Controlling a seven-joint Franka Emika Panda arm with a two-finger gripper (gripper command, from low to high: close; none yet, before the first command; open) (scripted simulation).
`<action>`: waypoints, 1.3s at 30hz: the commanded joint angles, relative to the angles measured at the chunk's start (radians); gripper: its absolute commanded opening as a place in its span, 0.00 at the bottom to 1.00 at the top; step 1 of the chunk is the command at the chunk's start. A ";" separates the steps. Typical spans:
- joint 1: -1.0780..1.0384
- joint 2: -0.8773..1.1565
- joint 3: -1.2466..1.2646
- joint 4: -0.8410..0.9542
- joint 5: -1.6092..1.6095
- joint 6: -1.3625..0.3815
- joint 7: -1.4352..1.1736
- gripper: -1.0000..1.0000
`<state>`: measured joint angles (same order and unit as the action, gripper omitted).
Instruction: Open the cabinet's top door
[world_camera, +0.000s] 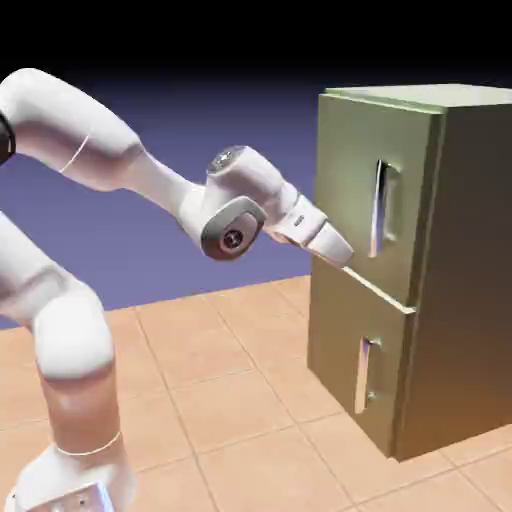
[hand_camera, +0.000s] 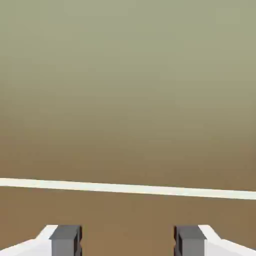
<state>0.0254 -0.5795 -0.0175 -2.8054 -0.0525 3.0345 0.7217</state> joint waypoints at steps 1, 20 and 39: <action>0.011 -0.008 -0.015 0.004 -0.044 -0.002 -0.016 0.50; 0.223 -0.157 -0.290 0.076 -0.870 -0.042 -0.321 0.50; 0.434 -0.306 -0.565 0.147 -1.696 -0.082 -0.625 0.50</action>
<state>0.4594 -0.8856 -0.5828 -2.6580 -1.7486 2.9527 0.0966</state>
